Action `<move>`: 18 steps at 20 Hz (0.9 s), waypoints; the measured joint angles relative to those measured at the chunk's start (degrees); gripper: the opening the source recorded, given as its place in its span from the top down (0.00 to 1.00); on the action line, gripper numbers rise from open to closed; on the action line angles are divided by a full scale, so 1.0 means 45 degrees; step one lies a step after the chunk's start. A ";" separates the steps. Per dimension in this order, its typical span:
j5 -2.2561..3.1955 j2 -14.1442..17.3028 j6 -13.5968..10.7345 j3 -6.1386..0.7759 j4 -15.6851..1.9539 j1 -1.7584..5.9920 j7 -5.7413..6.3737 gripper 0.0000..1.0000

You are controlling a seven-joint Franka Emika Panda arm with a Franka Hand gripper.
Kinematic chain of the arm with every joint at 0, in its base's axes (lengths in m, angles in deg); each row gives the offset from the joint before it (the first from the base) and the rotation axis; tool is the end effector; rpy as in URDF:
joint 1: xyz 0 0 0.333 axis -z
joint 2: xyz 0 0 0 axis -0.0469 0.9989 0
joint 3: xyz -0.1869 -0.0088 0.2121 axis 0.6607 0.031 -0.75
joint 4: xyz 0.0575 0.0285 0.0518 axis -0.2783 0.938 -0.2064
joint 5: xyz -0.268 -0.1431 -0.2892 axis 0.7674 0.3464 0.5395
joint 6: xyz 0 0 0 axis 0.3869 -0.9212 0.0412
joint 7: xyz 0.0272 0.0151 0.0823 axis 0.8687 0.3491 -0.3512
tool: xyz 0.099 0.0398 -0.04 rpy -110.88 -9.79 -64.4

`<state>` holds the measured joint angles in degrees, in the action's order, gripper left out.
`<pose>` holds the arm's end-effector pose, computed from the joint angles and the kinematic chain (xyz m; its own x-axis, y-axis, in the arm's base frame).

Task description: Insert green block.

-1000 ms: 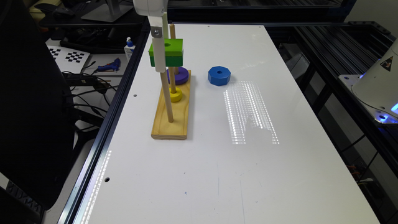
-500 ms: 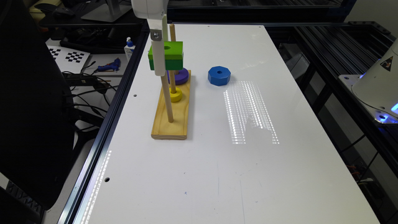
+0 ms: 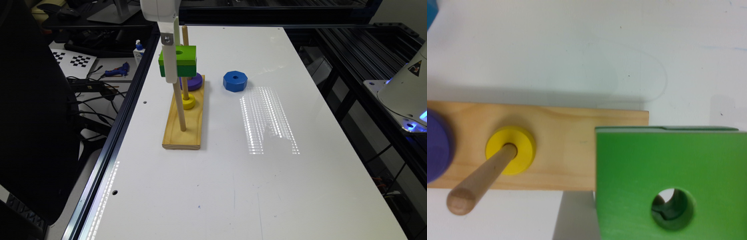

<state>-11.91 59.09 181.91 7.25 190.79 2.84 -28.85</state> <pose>0.6333 0.1169 0.3047 0.7273 -0.6862 -0.0107 -0.6839 -0.7234 -0.0942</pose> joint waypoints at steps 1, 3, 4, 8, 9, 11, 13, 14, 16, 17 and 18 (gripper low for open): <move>0.0000 0.0008 0.0000 0.0000 -0.0012 -0.0005 0.0001 1.00; 0.0000 0.0035 0.0000 0.0000 -0.0050 -0.0015 0.0006 1.00; 0.0000 0.0047 0.0000 0.0001 -0.0066 -0.0016 0.0006 1.00; 0.0000 0.0076 0.0001 0.0018 -0.0105 -0.0015 0.0006 1.00; 0.0000 0.0085 0.0001 0.0022 -0.0116 -0.0015 0.0006 1.00; 0.0000 0.0101 0.0001 0.0029 -0.0135 -0.0015 0.0006 1.00; 0.0000 0.0121 0.0001 0.0035 -0.0160 -0.0015 0.0006 1.00; 0.0001 0.0156 0.0001 0.0043 -0.0200 -0.0014 0.0006 1.00; 0.0018 0.0252 0.0001 0.0063 -0.0288 -0.0012 0.0006 1.00; 0.0035 0.0305 0.0002 0.0082 -0.0326 -0.0007 0.0006 1.00; 0.0055 0.0357 0.0002 0.0095 -0.0368 0.0005 0.0005 1.00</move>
<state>-11.66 60.70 181.92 7.68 189.13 2.86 -28.83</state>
